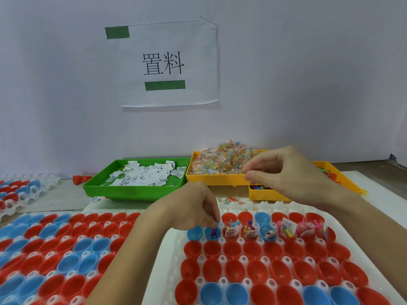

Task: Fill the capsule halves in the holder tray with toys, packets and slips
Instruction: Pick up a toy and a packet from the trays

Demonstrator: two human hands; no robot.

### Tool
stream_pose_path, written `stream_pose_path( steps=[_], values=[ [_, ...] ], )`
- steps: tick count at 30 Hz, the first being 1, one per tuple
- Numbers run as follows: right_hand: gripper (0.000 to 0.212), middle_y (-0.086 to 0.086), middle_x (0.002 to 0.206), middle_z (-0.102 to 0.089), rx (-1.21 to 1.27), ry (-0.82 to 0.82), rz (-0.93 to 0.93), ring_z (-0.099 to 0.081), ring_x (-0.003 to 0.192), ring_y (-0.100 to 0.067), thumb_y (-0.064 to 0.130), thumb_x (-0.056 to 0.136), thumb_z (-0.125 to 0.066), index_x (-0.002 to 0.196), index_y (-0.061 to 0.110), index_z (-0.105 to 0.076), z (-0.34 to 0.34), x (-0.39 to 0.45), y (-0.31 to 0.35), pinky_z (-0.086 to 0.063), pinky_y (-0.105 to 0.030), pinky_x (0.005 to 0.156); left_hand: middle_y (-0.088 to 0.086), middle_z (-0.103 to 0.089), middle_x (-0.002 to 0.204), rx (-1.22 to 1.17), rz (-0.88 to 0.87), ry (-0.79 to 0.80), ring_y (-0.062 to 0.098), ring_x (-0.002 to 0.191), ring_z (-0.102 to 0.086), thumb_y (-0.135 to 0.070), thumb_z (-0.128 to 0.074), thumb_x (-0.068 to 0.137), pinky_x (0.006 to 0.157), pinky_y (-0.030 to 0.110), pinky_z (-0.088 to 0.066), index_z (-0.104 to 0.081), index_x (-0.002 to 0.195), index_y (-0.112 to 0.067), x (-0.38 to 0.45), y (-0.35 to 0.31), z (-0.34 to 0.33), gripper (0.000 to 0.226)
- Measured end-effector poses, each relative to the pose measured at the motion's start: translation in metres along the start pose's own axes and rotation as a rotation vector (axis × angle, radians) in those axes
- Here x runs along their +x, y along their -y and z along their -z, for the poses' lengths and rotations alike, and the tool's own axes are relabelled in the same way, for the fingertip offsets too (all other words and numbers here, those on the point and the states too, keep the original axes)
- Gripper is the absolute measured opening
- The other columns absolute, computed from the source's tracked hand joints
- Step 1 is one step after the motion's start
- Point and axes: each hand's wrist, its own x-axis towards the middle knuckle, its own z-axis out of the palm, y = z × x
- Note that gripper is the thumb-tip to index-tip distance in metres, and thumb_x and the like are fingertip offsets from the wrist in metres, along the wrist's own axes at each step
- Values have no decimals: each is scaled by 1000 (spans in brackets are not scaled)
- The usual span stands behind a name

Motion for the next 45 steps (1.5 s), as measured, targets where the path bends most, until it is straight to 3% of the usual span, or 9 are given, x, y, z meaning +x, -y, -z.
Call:
stream_pose_path(
  steps=[4,11,19,22,27,33,39,43,45],
  values=[
    [12,14,82,-76,-7,-32,-60,-72,83,-3,17,89,-73,87,27,-78,4,2,-14,-56,-20,77,1,-77,84,44,6,-4,12,73,-69,-11,-78,82,65,23,-53,-78,93,-13,1,0,-2,11],
    [10,14,81,-72,-159,-181,-161,-68,79,-6,21,92,-69,93,27,-76,20,9,-40,-47,-18,63,-5,-76,83,43,-1,17,13,76,-71,-20,-80,81,71,28,-58,-76,93,-19,1,2,2,13],
    [16,3,97,-68,-374,-189,-200,-57,83,-6,25,94,-67,105,16,-75,6,58,-53,-40,-15,63,-14,-63,72,7,-28,-127,-7,53,-55,-28,-73,88,47,5,-36,-70,85,-28,-3,5,12,4],
    [19,1,97,-66,-390,-161,-203,-60,92,-14,26,93,-70,105,12,-75,-16,85,-57,-46,-25,78,-14,-65,75,5,-47,-152,-6,56,-57,-29,-70,90,49,6,-37,-70,87,-28,-5,4,14,3],
    [20,-10,87,-73,-463,-193,-256,-60,73,-17,23,93,-69,87,4,-75,-45,115,-68,-48,-32,70,-15,-65,73,-36,-76,-165,-10,52,-56,-28,-65,94,49,5,-38,-69,87,-26,-6,2,16,7],
    [23,-7,74,-68,-518,-181,-303,-67,79,-26,13,90,-71,67,11,-70,-55,131,-75,-48,-29,63,-16,-58,64,-49,-95,-209,-4,53,-55,-30,-64,94,51,10,-37,-66,84,-28,-10,1,21,10],
    [22,9,75,-64,-384,-278,-227,-58,71,-7,16,91,-71,71,24,-67,-32,115,-60,-40,-20,56,-7,-63,74,-86,-125,-288,3,55,-52,-30,-62,95,52,15,-37,-70,90,-25,-9,-6,19,10],
    [7,-1,78,-74,-77,-264,-199,-72,71,-15,17,90,-73,85,21,-72,-12,80,-38,-57,-29,68,-3,-65,75,-157,-147,-355,7,56,-56,-26,-61,95,53,15,-43,-70,93,-21,-5,-14,13,11],
    [3,-2,79,-76,59,-235,-176,-74,72,-16,15,89,-74,91,17,-74,-3,57,-26,-57,-24,64,-2,-67,72,-198,-158,-397,9,56,-60,-24,-61,94,52,14,-44,-70,92,-18,-2,-19,10,11]
  ],
)
